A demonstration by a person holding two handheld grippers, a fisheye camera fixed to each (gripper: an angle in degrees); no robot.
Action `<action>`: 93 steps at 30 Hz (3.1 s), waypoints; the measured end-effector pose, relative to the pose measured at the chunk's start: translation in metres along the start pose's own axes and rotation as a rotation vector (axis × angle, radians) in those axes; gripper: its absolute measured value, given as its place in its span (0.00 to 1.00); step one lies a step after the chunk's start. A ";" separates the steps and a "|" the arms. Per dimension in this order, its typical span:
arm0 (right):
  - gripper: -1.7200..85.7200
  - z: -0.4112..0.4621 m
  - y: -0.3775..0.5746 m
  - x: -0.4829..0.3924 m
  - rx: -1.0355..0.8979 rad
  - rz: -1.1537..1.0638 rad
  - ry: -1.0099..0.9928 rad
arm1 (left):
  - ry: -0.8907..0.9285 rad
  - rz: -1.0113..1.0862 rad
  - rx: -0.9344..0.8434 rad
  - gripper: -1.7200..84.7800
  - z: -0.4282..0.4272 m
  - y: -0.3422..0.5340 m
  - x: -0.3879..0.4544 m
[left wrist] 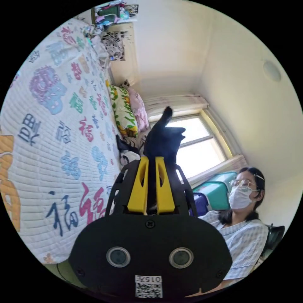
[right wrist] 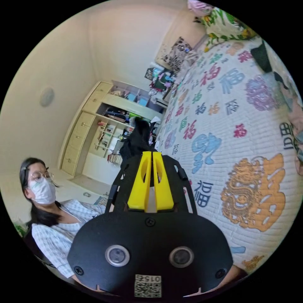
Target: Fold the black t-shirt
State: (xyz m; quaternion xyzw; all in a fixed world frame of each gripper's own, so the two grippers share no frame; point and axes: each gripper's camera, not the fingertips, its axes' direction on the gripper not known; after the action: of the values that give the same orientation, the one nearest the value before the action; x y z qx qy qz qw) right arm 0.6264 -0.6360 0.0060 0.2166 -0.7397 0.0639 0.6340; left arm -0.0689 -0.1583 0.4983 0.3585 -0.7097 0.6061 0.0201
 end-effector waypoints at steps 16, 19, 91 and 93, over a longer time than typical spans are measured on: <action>0.18 0.070 -0.027 0.015 -0.388 -0.239 0.499 | -0.337 -0.114 -0.162 0.15 0.053 -0.021 -0.116; 0.15 0.124 -0.039 0.026 -0.576 -0.271 0.548 | -0.461 -0.077 -0.254 0.14 0.079 -0.025 -0.126; 0.16 0.116 0.034 0.090 -0.716 0.244 0.425 | -0.705 -0.307 0.012 0.23 -0.362 0.132 -0.073; 0.16 0.108 0.033 0.095 -0.687 0.274 0.413 | -0.720 -0.265 0.010 0.23 -0.370 0.128 -0.066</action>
State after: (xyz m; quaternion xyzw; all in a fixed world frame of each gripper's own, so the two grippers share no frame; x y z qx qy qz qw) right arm 0.5052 -0.6686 0.0839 -0.1249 -0.5972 -0.0604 0.7900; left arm -0.2380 0.1983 0.4569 0.6372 -0.6160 0.4368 -0.1541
